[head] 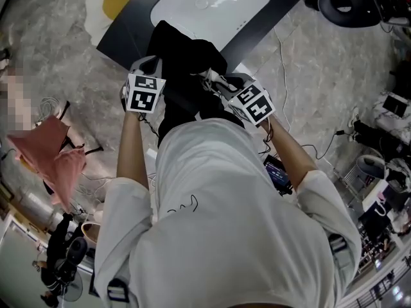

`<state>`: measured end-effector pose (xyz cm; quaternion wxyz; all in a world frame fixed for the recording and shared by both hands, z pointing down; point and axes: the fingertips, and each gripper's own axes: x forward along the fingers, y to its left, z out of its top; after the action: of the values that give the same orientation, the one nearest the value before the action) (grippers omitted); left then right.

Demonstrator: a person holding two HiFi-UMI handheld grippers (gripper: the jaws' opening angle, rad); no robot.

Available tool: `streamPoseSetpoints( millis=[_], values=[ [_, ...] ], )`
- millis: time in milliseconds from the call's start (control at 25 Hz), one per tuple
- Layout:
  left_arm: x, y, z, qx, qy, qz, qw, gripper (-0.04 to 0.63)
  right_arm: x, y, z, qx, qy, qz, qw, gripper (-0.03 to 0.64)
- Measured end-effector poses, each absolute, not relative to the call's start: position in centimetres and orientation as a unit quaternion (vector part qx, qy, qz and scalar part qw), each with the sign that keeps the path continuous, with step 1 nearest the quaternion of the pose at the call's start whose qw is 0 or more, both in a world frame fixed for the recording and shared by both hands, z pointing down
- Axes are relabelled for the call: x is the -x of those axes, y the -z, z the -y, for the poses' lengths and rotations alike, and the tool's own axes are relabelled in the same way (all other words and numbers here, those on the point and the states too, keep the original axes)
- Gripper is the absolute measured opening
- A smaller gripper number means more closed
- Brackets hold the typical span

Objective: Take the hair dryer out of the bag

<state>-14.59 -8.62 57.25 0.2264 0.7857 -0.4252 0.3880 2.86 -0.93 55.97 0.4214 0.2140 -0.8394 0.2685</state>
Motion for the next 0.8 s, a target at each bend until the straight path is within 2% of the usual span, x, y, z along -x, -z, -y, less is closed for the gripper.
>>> streamPoseSetpoints(
  millis=[480,520,560,600,800],
  values=[
    [11.0,-55.3,7.1,-0.801,-0.357,0.423,0.23,0.028,2.6,-58.4,2.9,-0.22,-0.301,0.845,0.382,0.066],
    [11.2,-55.3,6.9,-0.8,-0.355,0.424,0.233,0.043,2.9,-58.5,3.0,-0.224,-0.31,0.843,0.378,0.066],
    [11.4,-55.4,6.8,-0.8,-0.352,0.424,0.238,0.126,3.3,-58.6,3.0,-0.226,-0.314,0.842,0.376,0.066],
    [11.8,-55.3,6.6,-0.799,-0.348,0.426,0.243,0.18,3.5,-58.7,2.9,-0.227,-0.314,0.842,0.376,0.064],
    [15.1,-54.0,5.5,-0.793,-0.331,0.447,0.248,0.221,3.9,-59.0,2.9,-0.217,-0.305,0.844,0.384,0.064]
  ],
)
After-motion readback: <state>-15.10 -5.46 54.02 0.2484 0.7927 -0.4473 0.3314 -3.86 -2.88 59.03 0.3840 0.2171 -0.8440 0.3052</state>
